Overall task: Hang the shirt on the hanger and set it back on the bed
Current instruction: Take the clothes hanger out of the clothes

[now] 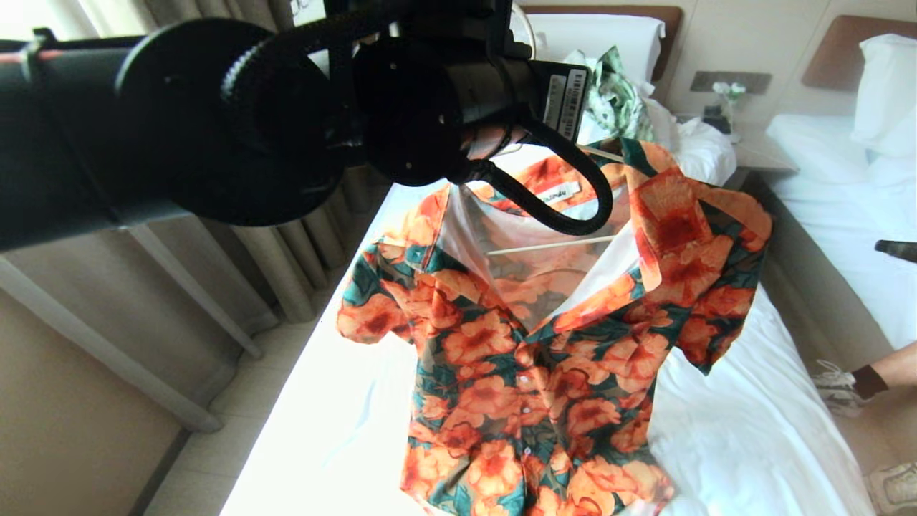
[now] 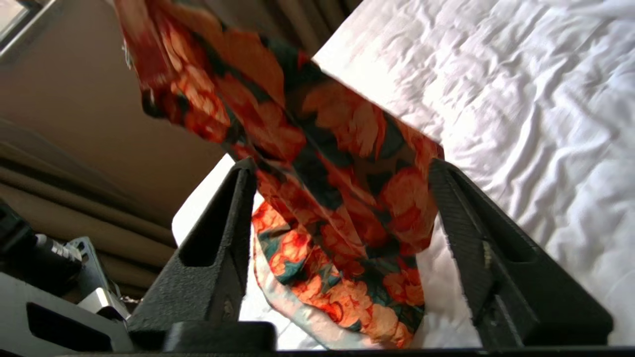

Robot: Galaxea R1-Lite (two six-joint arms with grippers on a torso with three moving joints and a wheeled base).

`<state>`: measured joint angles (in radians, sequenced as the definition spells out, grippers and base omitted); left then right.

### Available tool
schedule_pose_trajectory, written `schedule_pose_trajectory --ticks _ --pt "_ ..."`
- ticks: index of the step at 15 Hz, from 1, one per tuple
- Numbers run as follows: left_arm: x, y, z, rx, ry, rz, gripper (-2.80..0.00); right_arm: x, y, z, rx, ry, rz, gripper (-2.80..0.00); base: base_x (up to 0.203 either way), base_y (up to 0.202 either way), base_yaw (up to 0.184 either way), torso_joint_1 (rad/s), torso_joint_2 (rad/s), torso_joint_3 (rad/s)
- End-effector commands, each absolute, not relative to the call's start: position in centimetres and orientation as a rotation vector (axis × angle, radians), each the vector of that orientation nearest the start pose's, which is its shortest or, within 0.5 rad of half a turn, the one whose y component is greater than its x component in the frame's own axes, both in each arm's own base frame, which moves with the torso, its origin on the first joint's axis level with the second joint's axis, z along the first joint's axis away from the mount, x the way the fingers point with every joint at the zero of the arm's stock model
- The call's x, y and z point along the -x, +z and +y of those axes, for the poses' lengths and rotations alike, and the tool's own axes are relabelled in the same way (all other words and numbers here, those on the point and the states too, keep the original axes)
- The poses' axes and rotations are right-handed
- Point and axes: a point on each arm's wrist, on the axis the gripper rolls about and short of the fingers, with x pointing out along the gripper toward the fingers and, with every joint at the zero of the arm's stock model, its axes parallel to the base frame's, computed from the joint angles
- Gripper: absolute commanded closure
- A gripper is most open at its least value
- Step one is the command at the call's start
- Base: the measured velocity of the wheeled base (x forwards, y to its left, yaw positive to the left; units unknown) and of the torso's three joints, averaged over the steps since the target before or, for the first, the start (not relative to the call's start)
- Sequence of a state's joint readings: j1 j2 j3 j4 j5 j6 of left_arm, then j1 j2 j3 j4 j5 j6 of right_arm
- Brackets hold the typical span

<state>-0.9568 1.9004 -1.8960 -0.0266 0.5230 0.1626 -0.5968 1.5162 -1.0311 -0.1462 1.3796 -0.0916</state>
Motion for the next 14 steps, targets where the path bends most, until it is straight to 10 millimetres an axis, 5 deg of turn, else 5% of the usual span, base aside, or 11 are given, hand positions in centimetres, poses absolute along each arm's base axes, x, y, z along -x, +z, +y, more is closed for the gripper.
schedule_pose_trajectory --ticks 1,3,6,10,11,14 --pt "-22.7 35.4 -30.2 -0.158 -0.428 -0.037 0.00 -21.5 28.3 -12.4 -0.221 0.768 0.139 0.00 0.000 0.000 0.000 0.000 0.00 0.000" --pt "-22.7 35.3 -30.3 -0.160 -0.430 -0.035 0.00 -21.1 29.7 -11.4 -0.250 0.792 0.144 0.00 0.000 0.000 0.000 0.000 0.00 0.000" --pt "-22.3 35.4 -30.6 -0.159 -0.439 -0.037 0.00 -22.2 29.3 -8.7 -0.260 0.868 0.175 0.00 0.000 0.000 0.000 0.000 0.00 0.000" --pt "-22.6 35.6 -30.1 -0.155 -0.426 -0.041 0.00 -23.2 27.3 -10.1 -0.153 0.826 0.145 0.00 0.000 0.000 0.000 0.000 0.00 0.000" --pt "-22.5 35.8 -29.9 -0.148 -0.423 -0.045 0.00 -23.5 26.1 -10.3 -0.123 0.826 0.143 -2.80 0.000 0.000 0.000 0.000 0.00 0.000" --pt "-22.6 36.0 -29.6 -0.146 -0.416 -0.050 0.00 -25.3 22.3 -10.7 -0.045 0.863 0.146 -2.80 0.000 0.000 0.000 0.000 0.00 0.000"
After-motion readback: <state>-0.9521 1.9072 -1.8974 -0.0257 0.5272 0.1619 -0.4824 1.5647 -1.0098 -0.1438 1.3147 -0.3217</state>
